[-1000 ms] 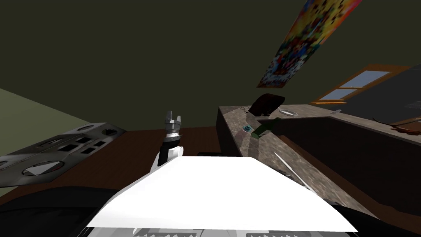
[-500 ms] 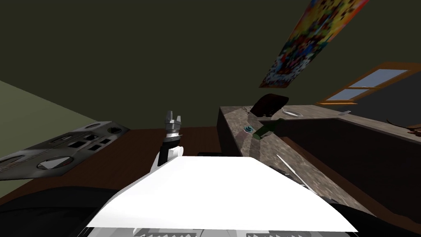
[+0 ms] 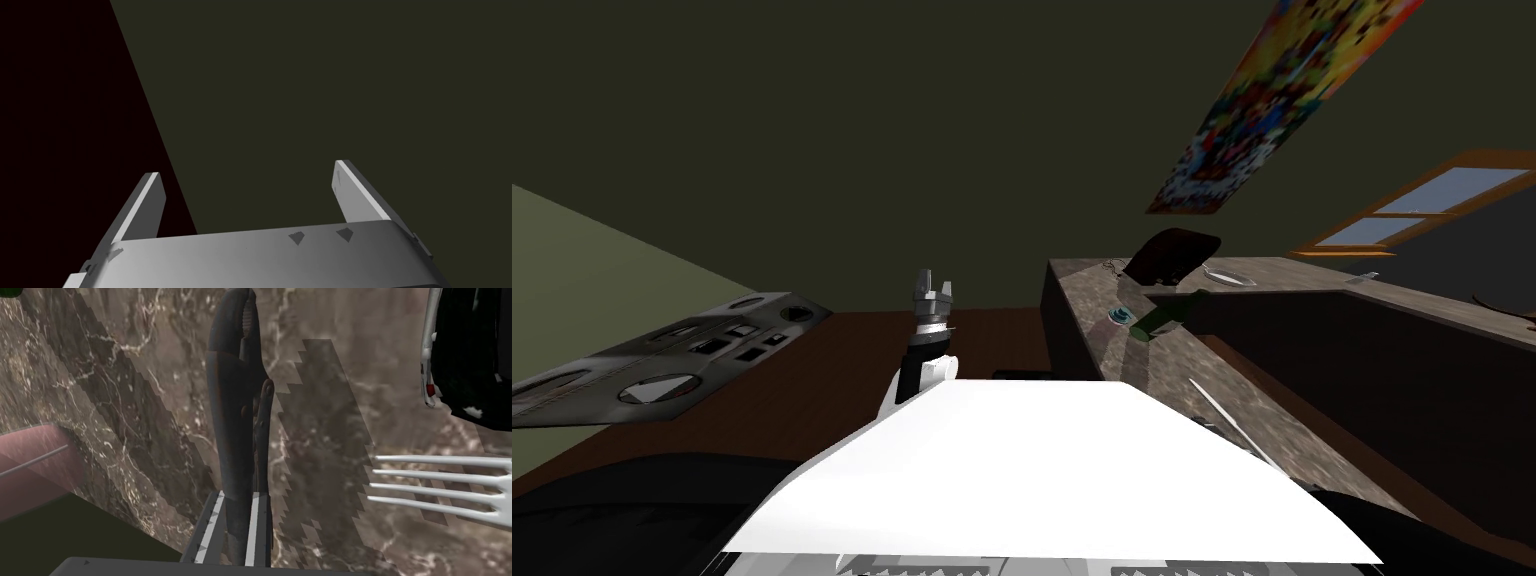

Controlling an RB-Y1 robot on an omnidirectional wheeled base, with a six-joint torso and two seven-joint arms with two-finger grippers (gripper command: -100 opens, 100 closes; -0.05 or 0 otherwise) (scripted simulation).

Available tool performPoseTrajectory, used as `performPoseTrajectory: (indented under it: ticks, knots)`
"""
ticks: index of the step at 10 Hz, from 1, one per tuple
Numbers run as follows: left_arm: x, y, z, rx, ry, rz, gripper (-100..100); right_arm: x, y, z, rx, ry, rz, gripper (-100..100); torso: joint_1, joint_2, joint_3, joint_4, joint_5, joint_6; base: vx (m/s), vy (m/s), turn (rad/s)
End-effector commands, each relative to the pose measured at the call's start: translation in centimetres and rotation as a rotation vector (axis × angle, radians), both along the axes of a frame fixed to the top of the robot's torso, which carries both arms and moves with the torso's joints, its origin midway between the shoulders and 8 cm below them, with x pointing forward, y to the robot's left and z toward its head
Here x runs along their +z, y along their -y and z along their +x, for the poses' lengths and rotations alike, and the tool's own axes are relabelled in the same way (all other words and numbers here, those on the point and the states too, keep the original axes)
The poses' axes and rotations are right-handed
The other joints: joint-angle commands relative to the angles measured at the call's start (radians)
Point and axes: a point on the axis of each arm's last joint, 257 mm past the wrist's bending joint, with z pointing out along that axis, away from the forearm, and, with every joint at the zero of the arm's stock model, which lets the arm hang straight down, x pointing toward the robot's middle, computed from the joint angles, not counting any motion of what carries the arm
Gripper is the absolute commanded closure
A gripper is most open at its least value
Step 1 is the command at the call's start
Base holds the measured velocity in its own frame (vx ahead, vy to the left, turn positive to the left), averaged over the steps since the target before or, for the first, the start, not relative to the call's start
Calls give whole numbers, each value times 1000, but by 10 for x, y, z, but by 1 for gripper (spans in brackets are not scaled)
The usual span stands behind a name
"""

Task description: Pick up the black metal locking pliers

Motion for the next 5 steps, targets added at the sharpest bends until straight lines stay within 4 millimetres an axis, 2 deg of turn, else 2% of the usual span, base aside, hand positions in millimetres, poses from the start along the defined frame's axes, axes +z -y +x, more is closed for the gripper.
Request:
performPoseTrajectory:
  ticks: [1,3,4,5]
  knots:
    - [0,0,0,0,0,0,0,0,0,0,0,0,0,100,0,0,0,0,0,0,0,0,0]
    - [0,0,0,0,0,0,0,0,0,1,1,1,-1,100,0,0,0,0,0,0,0,0,0]
    - [0,0,0,0,0,0,0,0,0,1,1,1,-1,0,0,0,0,0,0,1,0,0,0]
    - [0,0,0,0,0,0,0,8,-5,1,10,0,1,100,0,0,0,0,0,1,0,-18,-93]
